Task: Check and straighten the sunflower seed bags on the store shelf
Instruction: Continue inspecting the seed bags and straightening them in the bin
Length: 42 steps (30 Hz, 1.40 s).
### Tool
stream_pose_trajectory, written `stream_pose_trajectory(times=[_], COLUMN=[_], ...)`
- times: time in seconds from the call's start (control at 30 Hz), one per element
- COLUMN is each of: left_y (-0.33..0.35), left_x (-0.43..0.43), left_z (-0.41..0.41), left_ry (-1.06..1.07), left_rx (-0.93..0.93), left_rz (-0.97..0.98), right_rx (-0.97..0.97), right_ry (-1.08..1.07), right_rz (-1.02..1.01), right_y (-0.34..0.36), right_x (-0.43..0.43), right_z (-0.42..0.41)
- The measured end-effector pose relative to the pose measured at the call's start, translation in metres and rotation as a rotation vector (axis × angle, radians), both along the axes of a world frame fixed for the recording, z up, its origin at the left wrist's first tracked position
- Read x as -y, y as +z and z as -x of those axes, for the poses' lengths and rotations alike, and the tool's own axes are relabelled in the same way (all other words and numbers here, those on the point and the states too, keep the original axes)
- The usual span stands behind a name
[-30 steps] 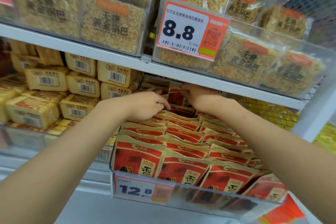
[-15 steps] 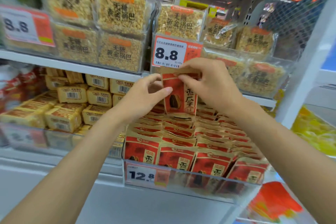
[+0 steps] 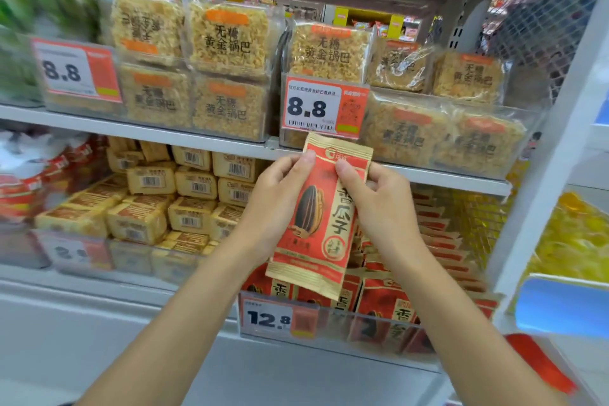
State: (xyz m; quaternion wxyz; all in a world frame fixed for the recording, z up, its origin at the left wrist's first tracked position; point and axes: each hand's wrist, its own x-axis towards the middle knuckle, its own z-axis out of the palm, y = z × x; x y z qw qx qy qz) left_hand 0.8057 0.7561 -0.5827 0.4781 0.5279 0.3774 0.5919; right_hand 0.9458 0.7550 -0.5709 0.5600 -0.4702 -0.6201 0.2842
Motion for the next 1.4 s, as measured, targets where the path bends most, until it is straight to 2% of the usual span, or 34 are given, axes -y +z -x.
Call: stream_pose_trajectory(times=[0.13, 0.2, 0.27, 0.4, 0.5, 0.57, 0.63, 0.77, 0.93, 1.1, 1.33, 1.4], left_y=[-0.001, 0.001, 0.002, -0.001, 0.002, 0.005, 0.005, 0.002, 0.0, 0.001, 0.0, 0.0], left_x=[0.001, 0.0, 0.001, 0.003, 0.009, 0.011, 0.011, 0.011, 0.011, 0.011, 0.011, 0.01], left_z=[0.002, 0.003, 0.002, -0.002, -0.004, -0.001, -0.001, -0.003, -0.006, -0.002, 0.002, 0.005], left_ry=[0.066, 0.129, 0.203, 0.318, 0.163, 0.046, 0.071, 0.223, 0.242, 0.28, 0.303, 0.425], left_rx=[-0.099, -0.058, 0.012, 0.012, -0.018, -0.154, -0.274, -0.224, -0.197, -0.106, -0.193, -0.356], left_rz=[0.03, 0.02, 0.01, -0.031, 0.035, 0.037, -0.044, -0.123, -0.088, -0.091, -0.132, -0.195], right_rx=[-0.017, -0.076, -0.047, 0.018, -0.006, -0.078, -0.141, 0.042, 0.004, 0.093, 0.097, 0.12], right_ry=[0.013, 0.124, 0.231, 0.255, 0.212, 0.187, 0.222, 0.313, 0.348, 0.481, 0.472, 0.44], right_rz=[-0.032, 0.067, 0.178, 0.177, 0.126, 0.109, 0.137, 0.143, 0.126, 0.185, 0.159, 0.131], right_y=[-0.006, -0.002, -0.002, -0.008, -0.009, -0.008, -0.006, -0.007, -0.012, -0.014, -0.014, -0.015], right_x=[0.009, 0.014, 0.021, 0.028, 0.027, 0.025, 0.026, 0.027, 0.024, 0.027, 0.027, 0.032], right_z=[0.002, 0.001, 0.0, -0.003, -0.006, -0.009, -0.013, -0.015, -0.013, -0.014, -0.017, -0.015])
